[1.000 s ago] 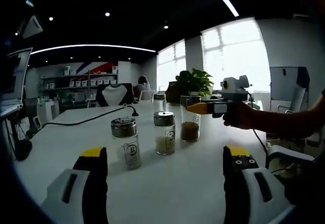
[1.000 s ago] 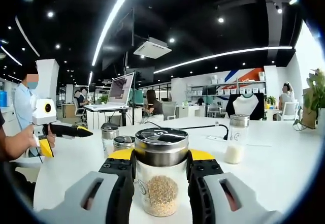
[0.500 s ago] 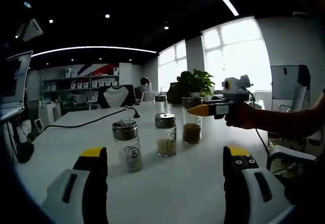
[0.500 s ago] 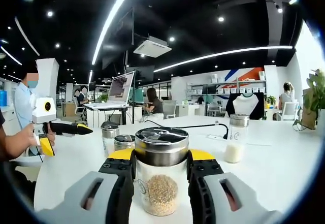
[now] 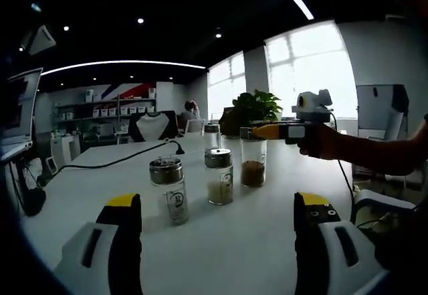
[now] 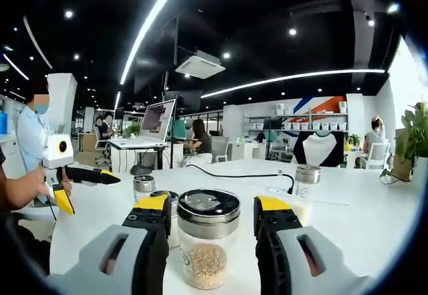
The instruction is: Rotate the seasoning bottle until the label or dispensing opening points toward the visible target arrow and the bottle remains upright within the marked orientation range
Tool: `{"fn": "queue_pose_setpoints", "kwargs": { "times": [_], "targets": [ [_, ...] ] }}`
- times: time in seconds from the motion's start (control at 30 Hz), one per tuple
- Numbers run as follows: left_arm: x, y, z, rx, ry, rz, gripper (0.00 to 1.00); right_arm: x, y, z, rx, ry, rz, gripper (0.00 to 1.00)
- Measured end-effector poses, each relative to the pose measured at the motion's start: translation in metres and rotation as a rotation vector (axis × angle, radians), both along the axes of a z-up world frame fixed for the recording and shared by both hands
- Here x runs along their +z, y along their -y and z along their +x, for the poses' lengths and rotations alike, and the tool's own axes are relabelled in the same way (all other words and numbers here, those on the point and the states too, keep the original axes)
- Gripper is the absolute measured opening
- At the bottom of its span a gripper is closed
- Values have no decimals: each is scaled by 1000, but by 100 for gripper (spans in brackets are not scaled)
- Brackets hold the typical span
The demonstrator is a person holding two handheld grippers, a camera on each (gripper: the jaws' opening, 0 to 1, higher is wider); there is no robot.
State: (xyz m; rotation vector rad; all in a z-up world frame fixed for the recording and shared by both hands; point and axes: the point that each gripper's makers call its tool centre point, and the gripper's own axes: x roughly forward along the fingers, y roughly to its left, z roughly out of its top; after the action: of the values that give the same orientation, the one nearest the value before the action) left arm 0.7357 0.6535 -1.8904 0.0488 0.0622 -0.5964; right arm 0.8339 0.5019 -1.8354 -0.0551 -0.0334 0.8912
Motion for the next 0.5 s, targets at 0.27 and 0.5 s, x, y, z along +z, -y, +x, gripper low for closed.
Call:
{"fn": "queue_pose_setpoints", "kwargs": {
  "times": [0.27, 0.5],
  "targets": [
    [-1, 2, 0, -2, -4, 2, 100, -13, -4, 0, -17, 10, -116, 47],
    [-3, 0, 1, 0, -5, 5, 100, -16, -8, 3, 7, -16, -98, 37]
  ]
}}
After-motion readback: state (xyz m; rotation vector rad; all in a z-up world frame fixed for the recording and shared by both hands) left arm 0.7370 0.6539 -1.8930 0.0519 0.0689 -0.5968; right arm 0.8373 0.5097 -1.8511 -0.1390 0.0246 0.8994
